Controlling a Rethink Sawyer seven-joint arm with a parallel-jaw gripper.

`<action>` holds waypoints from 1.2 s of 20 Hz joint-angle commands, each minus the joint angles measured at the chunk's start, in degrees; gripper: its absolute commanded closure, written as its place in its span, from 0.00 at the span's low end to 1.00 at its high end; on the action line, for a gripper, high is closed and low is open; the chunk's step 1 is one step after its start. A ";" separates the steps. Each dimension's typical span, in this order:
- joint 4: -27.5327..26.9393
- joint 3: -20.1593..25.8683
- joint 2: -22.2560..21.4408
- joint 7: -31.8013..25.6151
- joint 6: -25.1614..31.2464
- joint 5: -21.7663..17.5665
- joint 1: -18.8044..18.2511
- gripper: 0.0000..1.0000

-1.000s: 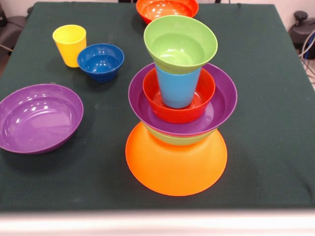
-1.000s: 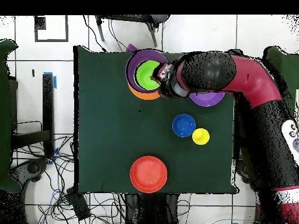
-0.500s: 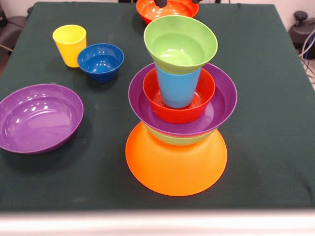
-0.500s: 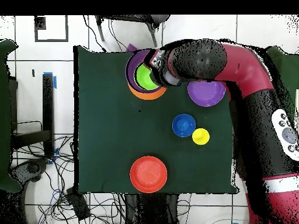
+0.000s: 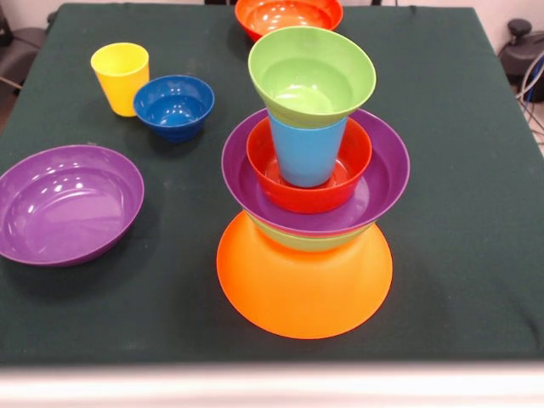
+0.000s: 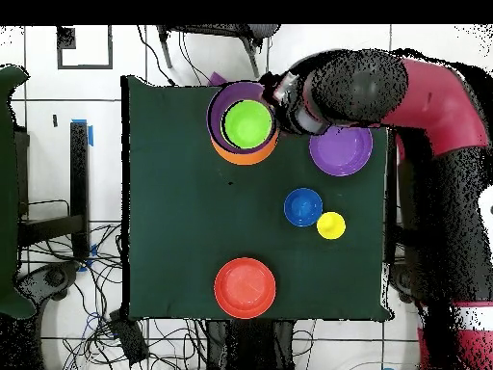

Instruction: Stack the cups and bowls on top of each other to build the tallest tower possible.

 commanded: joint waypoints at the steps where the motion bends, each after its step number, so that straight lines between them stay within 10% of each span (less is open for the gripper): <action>1: -0.98 -6.21 0.85 -11.93 5.58 -6.28 -1.93 0.00; 24: 16.58 -9.08 3.16 -11.12 -14.18 -14.53 -11.82 0.00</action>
